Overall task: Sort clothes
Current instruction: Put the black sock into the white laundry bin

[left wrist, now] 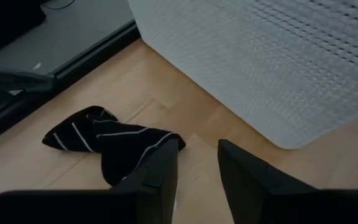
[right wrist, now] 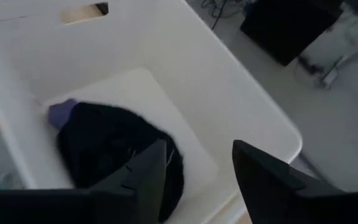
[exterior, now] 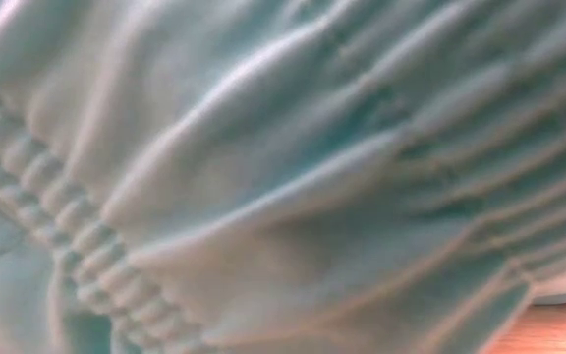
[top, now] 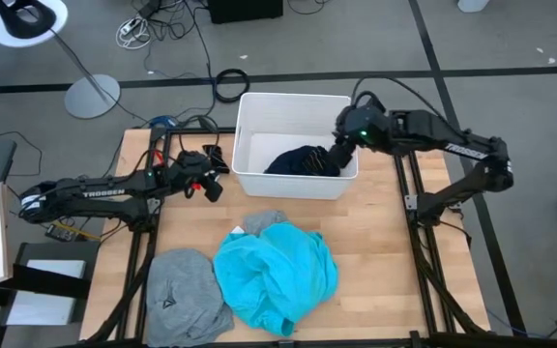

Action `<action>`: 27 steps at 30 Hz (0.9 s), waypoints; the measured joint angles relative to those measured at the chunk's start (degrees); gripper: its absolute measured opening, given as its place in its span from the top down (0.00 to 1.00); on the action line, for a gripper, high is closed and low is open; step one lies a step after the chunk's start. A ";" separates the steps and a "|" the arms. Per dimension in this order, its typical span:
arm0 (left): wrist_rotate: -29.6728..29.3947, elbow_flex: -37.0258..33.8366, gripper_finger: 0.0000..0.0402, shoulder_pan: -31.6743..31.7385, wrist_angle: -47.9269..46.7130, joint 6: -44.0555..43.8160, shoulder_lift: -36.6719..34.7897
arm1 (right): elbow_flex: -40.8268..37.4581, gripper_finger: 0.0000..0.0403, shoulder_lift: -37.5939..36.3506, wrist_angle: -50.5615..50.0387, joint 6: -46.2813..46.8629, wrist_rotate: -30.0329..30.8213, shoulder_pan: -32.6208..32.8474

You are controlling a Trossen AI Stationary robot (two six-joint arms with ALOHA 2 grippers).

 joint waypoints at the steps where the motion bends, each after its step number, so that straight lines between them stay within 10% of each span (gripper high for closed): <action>1: 0.00 0.00 0.67 0.34 -0.02 -0.02 0.00 | 0.02 0.54 -0.81 -1.62 1.70 -0.93 0.39; 10: -2.97 0.00 0.55 5.09 -0.07 -7.38 5.19 | -2.58 0.53 -7.53 -18.11 21.45 -4.28 11.09; 27: -3.13 0.04 0.65 14.02 16.52 -8.00 29.26 | -32.23 0.54 -15.30 -8.08 53.55 4.33 37.36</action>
